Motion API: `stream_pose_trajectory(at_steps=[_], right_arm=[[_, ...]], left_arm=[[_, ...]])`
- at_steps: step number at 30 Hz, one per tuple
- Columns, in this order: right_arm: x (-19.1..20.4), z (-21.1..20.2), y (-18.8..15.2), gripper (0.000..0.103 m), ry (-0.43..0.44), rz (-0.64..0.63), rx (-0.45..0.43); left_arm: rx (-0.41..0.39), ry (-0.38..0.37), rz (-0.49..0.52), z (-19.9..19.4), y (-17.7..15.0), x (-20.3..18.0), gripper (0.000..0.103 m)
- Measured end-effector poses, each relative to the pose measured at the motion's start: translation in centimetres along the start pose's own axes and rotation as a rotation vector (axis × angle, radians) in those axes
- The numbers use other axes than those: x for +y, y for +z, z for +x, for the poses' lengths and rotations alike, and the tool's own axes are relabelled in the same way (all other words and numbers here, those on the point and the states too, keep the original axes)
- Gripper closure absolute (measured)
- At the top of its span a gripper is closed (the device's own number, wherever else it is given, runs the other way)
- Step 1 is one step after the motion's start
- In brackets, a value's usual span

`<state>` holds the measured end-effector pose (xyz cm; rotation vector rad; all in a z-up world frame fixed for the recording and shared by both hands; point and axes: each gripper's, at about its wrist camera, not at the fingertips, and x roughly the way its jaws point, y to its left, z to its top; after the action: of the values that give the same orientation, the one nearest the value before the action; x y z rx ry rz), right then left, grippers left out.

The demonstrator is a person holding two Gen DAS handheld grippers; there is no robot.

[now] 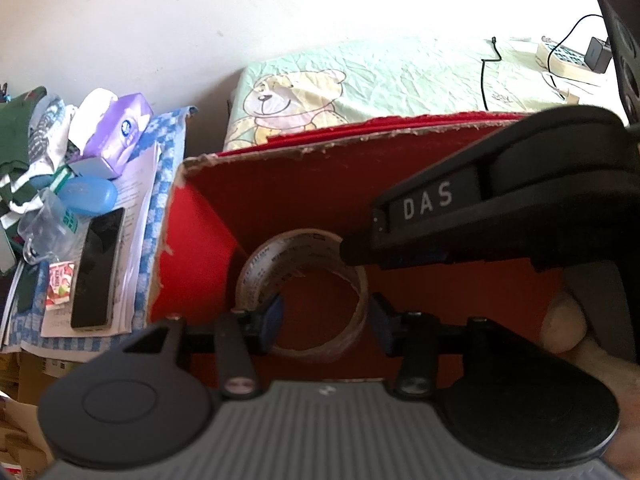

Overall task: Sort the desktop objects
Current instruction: 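Lower the tape roll into the red box and open the right gripper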

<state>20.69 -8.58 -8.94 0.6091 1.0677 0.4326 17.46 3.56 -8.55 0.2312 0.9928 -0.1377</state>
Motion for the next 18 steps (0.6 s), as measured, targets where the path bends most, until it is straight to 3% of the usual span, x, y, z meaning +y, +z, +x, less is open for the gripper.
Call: stream_pose_trajectory(at_steps=[18], right_arm=[[0.3,-1.2,0.0,0.079,0.014,-0.004,-0.094]], left_arm=[[-0.034,0.030,0.007,-3.5,-0.3,0.0,0.043]])
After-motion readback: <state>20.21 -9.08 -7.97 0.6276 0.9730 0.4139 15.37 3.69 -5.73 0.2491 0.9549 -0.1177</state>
